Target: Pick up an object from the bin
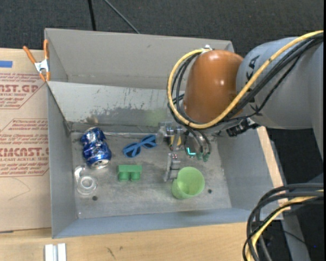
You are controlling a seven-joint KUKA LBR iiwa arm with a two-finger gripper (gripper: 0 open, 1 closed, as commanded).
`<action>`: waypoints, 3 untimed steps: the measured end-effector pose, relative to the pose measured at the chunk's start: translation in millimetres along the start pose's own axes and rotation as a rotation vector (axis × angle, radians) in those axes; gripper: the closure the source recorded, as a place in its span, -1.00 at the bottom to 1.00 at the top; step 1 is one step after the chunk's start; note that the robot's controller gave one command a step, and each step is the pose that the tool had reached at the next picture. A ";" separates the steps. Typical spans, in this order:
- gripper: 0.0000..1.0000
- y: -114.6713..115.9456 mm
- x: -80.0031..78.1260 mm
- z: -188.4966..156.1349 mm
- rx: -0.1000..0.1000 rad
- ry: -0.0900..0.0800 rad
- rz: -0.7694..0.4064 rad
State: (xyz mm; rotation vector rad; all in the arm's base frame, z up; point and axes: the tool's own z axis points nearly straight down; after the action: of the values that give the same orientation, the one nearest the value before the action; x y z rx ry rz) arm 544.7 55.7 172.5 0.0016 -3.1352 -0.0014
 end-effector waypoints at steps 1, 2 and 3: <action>-1.00 42.5 -42.0 102.7 0.001 -0.008 -0.159; 1.00 42.0 -42.3 98.9 0.000 -0.009 -0.157; -1.00 41.9 -41.9 99.5 -0.001 -0.008 -0.157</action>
Offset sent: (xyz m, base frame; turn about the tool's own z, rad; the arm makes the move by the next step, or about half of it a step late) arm 0.0410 0.0412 -0.0997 -0.1574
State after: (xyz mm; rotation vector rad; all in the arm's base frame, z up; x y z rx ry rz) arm 586.0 97.8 72.8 0.2485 -3.1335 -0.0032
